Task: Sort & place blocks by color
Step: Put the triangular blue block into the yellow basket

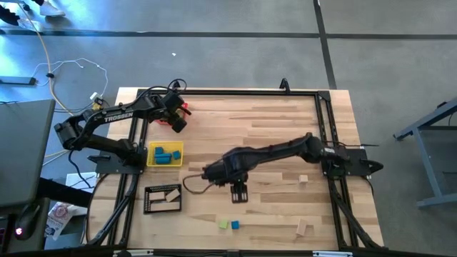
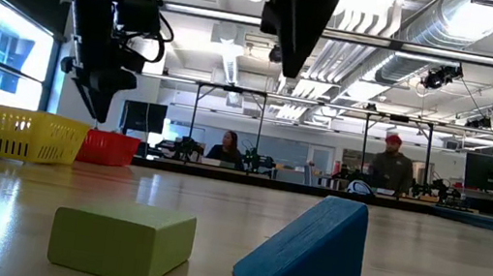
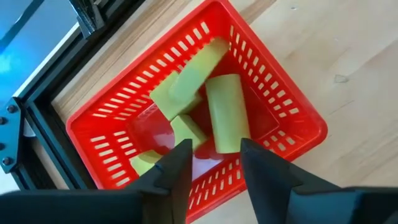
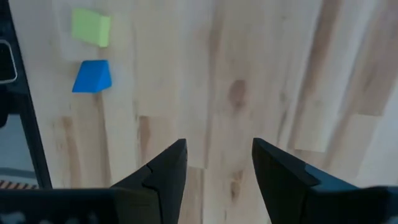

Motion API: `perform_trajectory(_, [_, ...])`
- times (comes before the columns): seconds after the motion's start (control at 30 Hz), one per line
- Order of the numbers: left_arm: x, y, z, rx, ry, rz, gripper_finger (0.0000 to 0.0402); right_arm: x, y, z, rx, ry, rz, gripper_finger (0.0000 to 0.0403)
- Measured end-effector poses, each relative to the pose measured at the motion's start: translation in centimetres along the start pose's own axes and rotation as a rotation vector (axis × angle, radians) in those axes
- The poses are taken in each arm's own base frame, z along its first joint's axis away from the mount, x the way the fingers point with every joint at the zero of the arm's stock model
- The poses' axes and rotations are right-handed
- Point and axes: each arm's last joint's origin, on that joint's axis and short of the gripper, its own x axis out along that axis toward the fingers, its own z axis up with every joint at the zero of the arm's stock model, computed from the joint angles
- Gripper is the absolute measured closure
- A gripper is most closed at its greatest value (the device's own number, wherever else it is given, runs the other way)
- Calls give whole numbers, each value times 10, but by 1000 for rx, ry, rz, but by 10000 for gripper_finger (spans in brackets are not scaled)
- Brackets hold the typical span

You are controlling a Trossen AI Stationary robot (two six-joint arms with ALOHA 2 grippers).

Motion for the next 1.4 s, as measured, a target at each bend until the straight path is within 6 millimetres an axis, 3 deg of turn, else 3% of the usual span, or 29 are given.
perform_trajectory(0.37, [0,-3,0,-27,14,-104,223,8,36,-2,-83,-21,50,233])
perform_trajectory(0.63, [-5,-13,-1,-61,33,-295,221,15,72,-4,-164,-77,60,233])
perform_trajectory(0.93, [-17,-42,-13,5,74,-338,224,17,108,-1,-150,-214,99,233])
perform_trajectory(1.4, [-43,-95,-40,104,64,-396,227,26,129,-7,-25,-250,-2,233])
